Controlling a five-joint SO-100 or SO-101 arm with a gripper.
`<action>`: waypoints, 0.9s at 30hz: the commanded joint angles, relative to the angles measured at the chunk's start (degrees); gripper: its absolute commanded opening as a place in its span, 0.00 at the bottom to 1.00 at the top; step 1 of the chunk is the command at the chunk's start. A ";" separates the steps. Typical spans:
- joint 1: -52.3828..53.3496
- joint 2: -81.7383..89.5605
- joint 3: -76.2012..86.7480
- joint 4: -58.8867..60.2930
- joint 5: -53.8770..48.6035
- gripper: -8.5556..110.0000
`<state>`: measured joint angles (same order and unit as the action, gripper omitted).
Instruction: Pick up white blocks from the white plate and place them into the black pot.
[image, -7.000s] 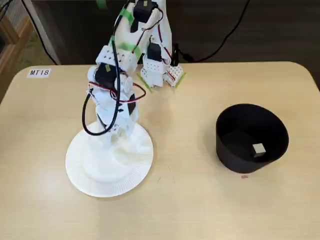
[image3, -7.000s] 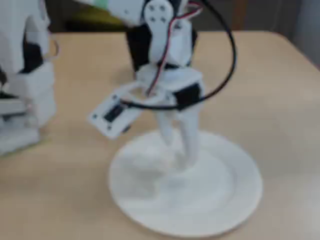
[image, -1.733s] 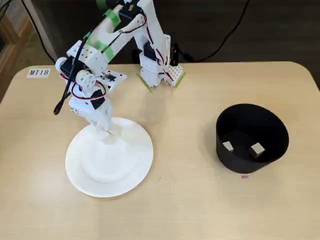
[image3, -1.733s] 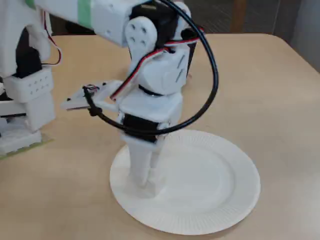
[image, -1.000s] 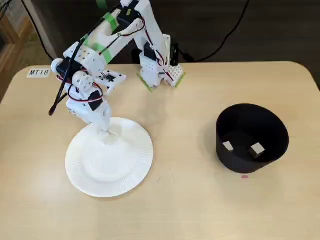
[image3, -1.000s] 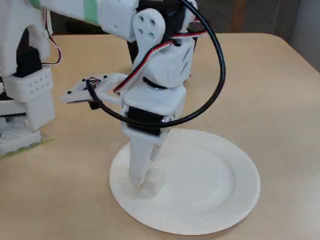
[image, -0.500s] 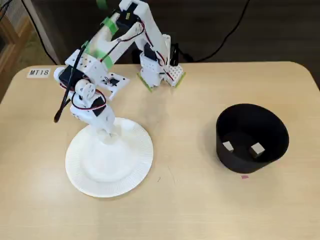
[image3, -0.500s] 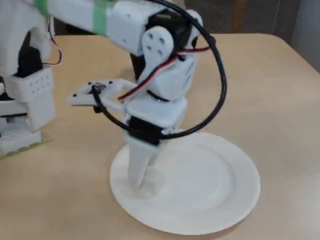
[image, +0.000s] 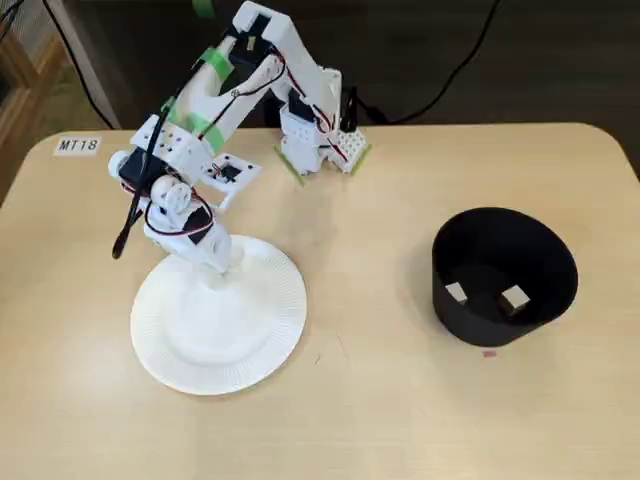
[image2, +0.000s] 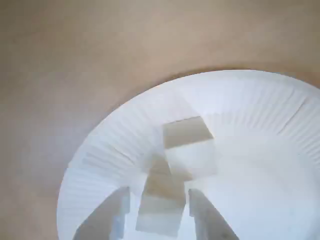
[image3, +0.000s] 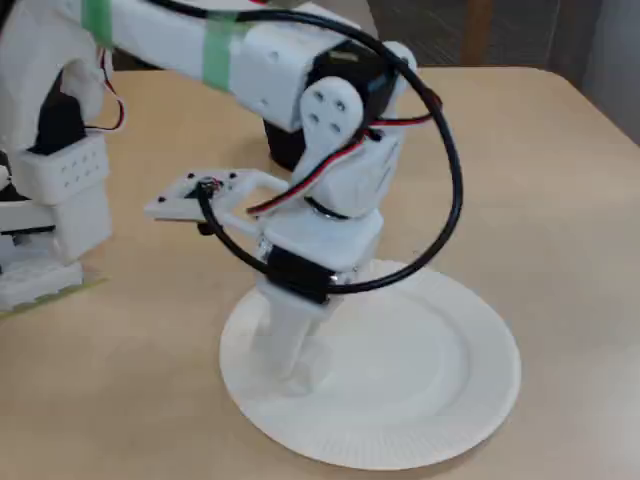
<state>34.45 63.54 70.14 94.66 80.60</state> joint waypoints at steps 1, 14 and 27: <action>0.44 -0.26 -3.52 0.09 -0.18 0.18; 1.67 -6.15 -9.84 0.09 -3.34 0.05; -10.28 -20.65 -63.98 0.35 -41.13 0.05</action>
<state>29.18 43.24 25.31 94.66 50.89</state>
